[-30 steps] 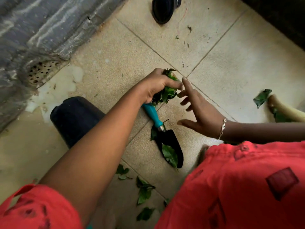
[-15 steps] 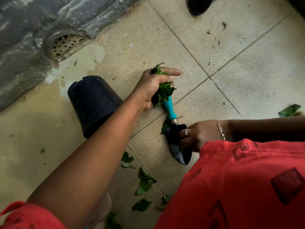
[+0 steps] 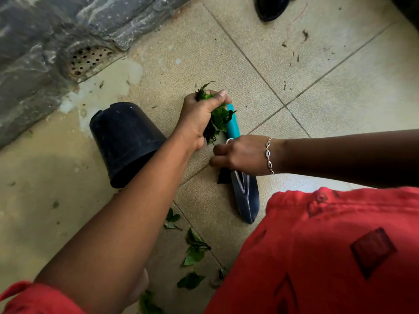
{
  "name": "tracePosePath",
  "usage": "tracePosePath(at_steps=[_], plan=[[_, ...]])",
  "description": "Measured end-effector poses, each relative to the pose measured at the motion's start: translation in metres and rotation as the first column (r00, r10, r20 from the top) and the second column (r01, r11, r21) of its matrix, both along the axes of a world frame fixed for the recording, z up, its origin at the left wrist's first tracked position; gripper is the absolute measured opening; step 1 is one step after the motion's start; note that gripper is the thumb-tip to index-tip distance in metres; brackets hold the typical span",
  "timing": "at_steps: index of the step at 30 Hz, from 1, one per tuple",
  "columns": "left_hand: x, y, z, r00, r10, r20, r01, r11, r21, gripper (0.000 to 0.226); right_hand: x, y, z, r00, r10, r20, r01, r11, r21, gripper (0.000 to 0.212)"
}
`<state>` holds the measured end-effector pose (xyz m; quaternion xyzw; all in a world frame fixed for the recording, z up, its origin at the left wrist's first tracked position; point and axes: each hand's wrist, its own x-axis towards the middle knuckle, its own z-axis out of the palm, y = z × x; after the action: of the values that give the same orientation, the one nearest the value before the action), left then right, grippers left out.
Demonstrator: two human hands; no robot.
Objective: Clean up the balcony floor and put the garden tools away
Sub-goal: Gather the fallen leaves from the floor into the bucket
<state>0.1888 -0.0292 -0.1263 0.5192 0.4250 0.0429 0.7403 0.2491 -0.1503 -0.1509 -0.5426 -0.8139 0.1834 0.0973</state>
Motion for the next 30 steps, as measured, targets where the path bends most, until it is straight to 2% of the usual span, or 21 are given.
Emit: tracePosePath(at_steps=[3,4,6,8,10,11,12,13,15,16,17,18,20,22,24,26,28,30], plan=[[-0.002,-0.001,0.000,0.999,0.044,-0.008,-0.044,0.999,-0.005,0.023,0.001,-0.002,0.002,0.994,0.001,0.113,0.010,0.995,-0.097,0.050],[-0.003,-0.002,0.000,0.998,0.065,-0.017,-0.065,0.998,-0.009,0.022,0.000,-0.002,0.003,0.994,0.017,0.108,-0.004,0.993,-0.116,0.049],[-0.003,-0.004,-0.001,0.993,0.115,-0.031,-0.116,0.993,-0.034,0.020,-0.002,0.001,0.004,0.989,0.077,0.127,-0.058,0.988,-0.144,0.031],[-0.003,-0.005,-0.001,0.988,0.145,-0.049,-0.147,0.988,-0.048,0.020,-0.005,-0.001,-0.004,0.986,0.103,0.130,-0.095,0.993,-0.064,0.015],[-0.003,-0.006,0.000,0.986,0.151,-0.074,-0.154,0.987,-0.038,0.023,-0.007,-0.004,-0.011,0.977,0.113,0.179,-0.104,0.993,-0.058,0.016],[-0.002,-0.005,0.002,0.984,0.153,-0.088,-0.156,0.987,-0.033,0.023,-0.007,-0.005,-0.012,0.982,0.089,0.170,-0.076,0.994,-0.080,0.025],[-0.002,-0.004,0.003,0.982,0.157,-0.102,-0.161,0.986,-0.033,0.024,-0.005,-0.006,-0.012,0.993,0.046,0.112,-0.038,0.997,-0.071,0.030],[-0.001,-0.003,0.003,0.980,0.162,-0.118,-0.168,0.985,-0.038,0.025,-0.001,-0.005,-0.008,0.999,-0.028,0.016,0.029,0.997,-0.068,0.026],[0.002,-0.001,0.003,0.973,0.185,-0.142,-0.195,0.979,-0.061,0.030,0.013,0.002,0.004,0.939,-0.269,-0.214,0.239,0.958,-0.156,0.009],[0.005,-0.002,0.002,0.968,0.203,-0.146,-0.216,0.974,-0.074,0.032,0.023,0.004,0.009,0.851,-0.429,-0.303,0.360,0.896,-0.260,0.004],[0.009,-0.003,0.002,0.962,0.231,-0.146,-0.245,0.966,-0.084,0.034,0.033,0.005,0.016,0.711,-0.591,-0.382,0.444,0.798,-0.408,0.006],[0.015,-0.005,0.003,0.953,0.268,-0.141,-0.283,0.954,-0.097,0.036,0.041,0.005,0.022,0.529,-0.716,-0.456,0.475,0.694,-0.541,0.012],[0.029,-0.011,0.007,0.928,0.348,-0.134,-0.365,0.921,-0.138,0.039,0.053,0.004,0.032,0.133,-0.809,-0.573,0.509,0.552,-0.661,0.023],[0.045,-0.018,0.012,0.907,0.406,-0.110,-0.420,0.882,-0.214,0.040,0.060,0.003,0.036,-0.165,-0.773,-0.613,0.546,0.446,-0.709,0.028],[0.062,-0.028,0.015,0.899,0.435,-0.055,-0.428,0.844,-0.323,0.037,0.063,0.003,0.037,-0.379,-0.694,-0.612,0.563,0.352,-0.748,0.031],[0.078,-0.039,0.015,0.899,0.438,-0.015,-0.407,0.822,-0.398,0.032,0.069,0.001,0.038,-0.556,-0.580,-0.595,0.525,0.309,-0.793,0.033],[0.098,-0.051,0.013,0.902,0.432,-0.013,-0.391,0.804,-0.448,0.027,0.080,-0.004,0.038,-0.688,-0.465,-0.557,0.488,0.271,-0.829,0.034],[0.108,-0.062,0.011,0.897,0.442,-0.020,-0.394,0.776,-0.492,0.024,0.087,-0.007,0.041,-0.779,-0.370,-0.507,0.450,0.233,-0.862,0.035]])
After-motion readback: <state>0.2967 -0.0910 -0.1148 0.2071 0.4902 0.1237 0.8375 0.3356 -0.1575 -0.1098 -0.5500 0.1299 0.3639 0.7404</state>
